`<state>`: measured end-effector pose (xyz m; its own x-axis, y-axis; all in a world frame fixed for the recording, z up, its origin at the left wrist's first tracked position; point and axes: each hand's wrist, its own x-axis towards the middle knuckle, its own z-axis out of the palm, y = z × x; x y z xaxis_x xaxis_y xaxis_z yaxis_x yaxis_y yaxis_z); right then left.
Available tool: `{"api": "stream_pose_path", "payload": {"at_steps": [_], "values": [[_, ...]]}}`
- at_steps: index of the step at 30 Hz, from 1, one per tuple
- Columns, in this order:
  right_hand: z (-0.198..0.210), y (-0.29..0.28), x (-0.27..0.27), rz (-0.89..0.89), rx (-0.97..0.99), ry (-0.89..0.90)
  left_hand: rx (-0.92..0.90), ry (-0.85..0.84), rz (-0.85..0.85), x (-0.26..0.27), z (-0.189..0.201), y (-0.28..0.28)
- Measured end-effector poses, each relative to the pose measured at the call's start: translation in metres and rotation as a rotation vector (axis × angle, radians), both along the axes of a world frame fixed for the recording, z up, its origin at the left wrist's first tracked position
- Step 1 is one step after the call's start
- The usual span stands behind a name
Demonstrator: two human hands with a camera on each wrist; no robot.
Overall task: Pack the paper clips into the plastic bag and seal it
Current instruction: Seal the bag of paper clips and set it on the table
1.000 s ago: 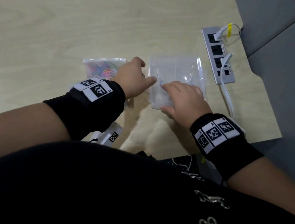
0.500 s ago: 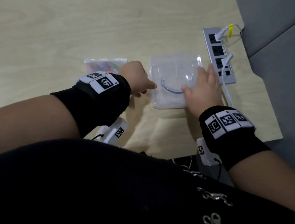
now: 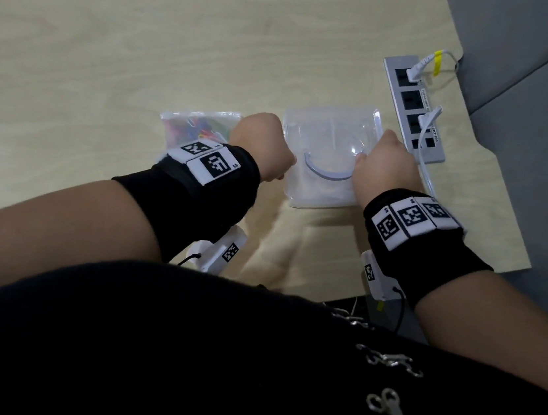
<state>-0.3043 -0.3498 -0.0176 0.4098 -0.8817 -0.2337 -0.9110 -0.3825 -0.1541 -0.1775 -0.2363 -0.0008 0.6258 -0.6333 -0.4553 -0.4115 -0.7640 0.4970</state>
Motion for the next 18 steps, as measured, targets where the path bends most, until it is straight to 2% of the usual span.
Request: {"api": "stream_pose_path", "payload": {"at_steps": [4, 12, 18], "values": [[-0.003, -0.001, 0.001, -0.011, -0.032, 0.008, -0.007, -0.099, -0.052, 0.000, -0.005, -0.005], [-0.003, -0.017, 0.008, 0.057, -0.008, -0.005, -0.074, -0.042, 0.014, 0.001, -0.006, -0.005], [0.000, -0.020, 0.010, 0.021, 0.044, -0.028, -0.095, -0.002, 0.000, 0.001, 0.004, 0.000]]}}
